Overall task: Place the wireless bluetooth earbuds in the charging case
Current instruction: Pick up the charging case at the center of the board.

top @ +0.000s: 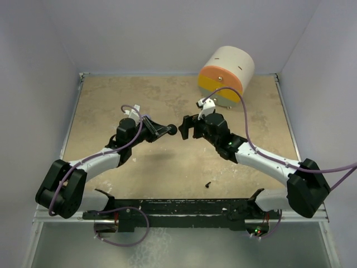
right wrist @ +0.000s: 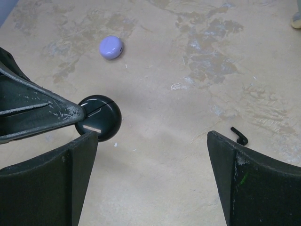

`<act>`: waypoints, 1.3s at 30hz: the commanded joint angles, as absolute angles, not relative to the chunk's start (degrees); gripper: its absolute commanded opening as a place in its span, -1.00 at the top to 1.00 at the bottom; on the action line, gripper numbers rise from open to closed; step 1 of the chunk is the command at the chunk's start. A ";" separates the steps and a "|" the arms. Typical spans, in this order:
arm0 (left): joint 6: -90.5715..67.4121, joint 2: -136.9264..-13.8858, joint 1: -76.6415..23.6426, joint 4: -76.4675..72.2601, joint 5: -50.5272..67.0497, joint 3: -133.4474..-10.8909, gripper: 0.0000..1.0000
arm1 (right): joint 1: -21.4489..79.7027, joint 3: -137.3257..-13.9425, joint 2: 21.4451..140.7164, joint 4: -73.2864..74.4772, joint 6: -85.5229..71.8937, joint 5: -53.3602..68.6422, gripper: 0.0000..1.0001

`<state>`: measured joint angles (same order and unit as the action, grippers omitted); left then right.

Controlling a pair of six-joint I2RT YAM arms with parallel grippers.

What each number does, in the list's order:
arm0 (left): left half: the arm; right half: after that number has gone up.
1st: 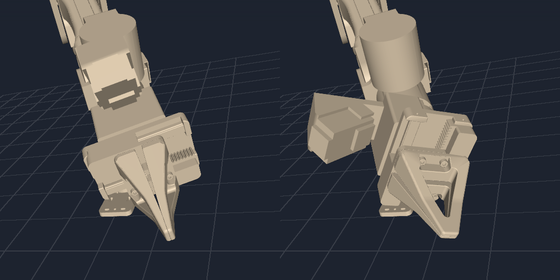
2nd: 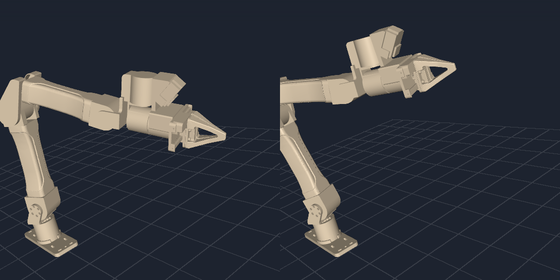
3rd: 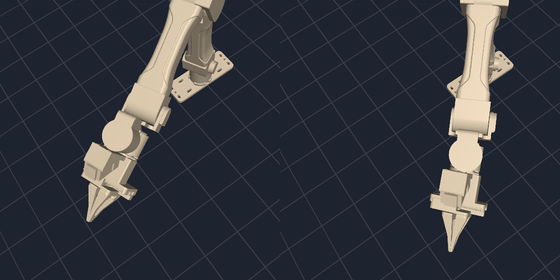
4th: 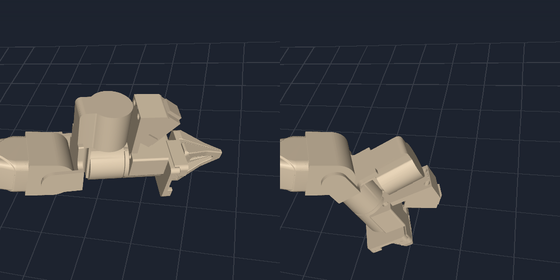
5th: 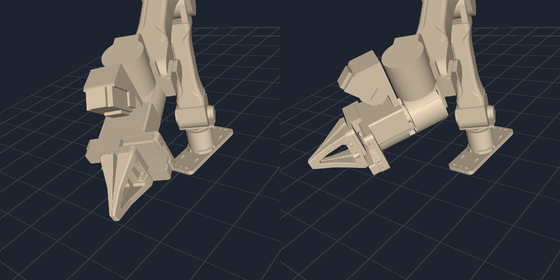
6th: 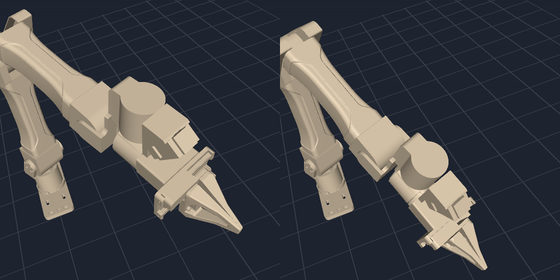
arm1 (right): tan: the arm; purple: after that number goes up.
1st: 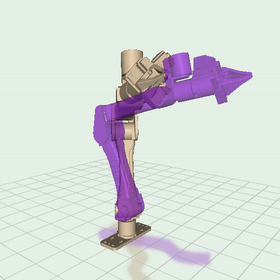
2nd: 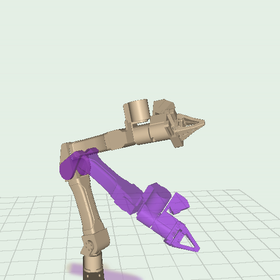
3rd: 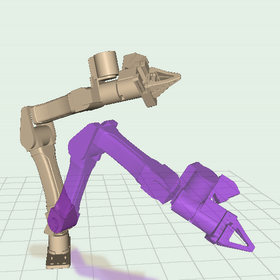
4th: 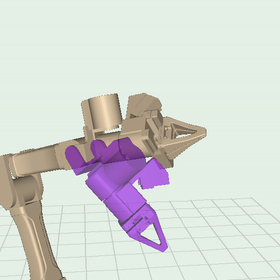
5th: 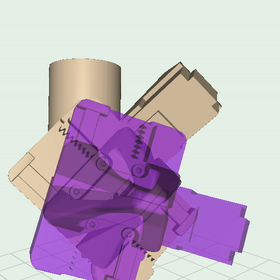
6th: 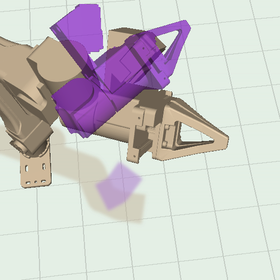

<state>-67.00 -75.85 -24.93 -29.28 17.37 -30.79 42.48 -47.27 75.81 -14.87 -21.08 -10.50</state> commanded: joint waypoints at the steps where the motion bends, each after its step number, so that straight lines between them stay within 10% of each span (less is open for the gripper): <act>1: -68.24 -75.11 -25.25 -31.55 17.43 -32.44 1.00 | 42.71 -49.74 76.08 -18.86 -18.25 -7.79 -1.00; 39: -69.06 -73.47 -25.27 -32.17 23.33 -33.04 1.00 | 42.85 -54.38 84.02 -19.07 -3.80 9.64 -0.40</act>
<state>-68.42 -75.48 -24.93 -29.06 22.28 -30.87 42.74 -52.07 84.07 -17.19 -4.43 8.36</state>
